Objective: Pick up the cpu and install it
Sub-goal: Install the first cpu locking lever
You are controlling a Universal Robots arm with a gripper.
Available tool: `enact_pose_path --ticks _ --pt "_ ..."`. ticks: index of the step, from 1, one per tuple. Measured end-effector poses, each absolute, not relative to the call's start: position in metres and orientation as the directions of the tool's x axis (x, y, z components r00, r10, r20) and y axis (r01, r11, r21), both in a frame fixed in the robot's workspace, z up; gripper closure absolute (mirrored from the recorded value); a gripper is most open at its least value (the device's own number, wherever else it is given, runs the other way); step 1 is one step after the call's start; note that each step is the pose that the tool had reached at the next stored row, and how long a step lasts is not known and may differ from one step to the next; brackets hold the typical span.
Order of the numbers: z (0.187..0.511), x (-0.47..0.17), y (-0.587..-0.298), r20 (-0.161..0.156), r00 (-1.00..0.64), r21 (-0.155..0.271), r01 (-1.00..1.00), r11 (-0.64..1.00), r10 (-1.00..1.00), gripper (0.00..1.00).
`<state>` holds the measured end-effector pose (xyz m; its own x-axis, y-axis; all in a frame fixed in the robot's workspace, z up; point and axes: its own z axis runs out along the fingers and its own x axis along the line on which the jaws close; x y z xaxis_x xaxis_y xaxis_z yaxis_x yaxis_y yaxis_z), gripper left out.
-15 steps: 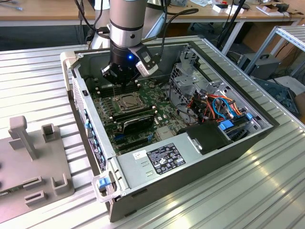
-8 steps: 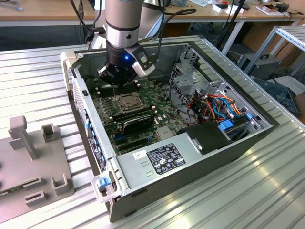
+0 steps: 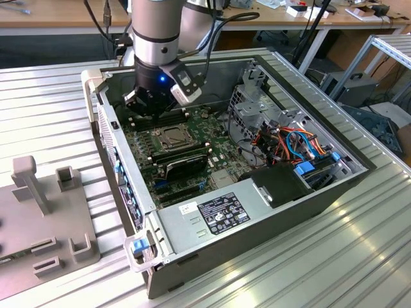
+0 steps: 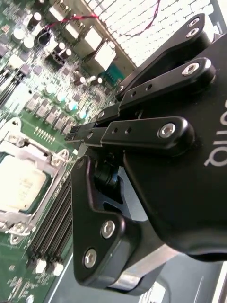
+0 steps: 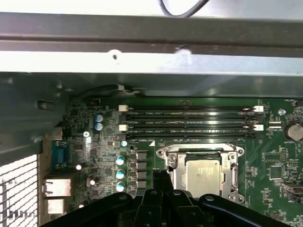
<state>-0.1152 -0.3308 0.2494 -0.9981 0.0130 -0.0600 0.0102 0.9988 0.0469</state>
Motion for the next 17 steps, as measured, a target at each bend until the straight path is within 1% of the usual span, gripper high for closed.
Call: enact_pose_path --ticks 4,17 --pt "0.249 -0.128 -0.330 -0.060 -0.998 0.047 0.008 0.999 0.011 0.89" --pt "0.254 -0.128 -0.317 -0.060 -0.998 0.046 0.008 0.999 0.011 0.89"
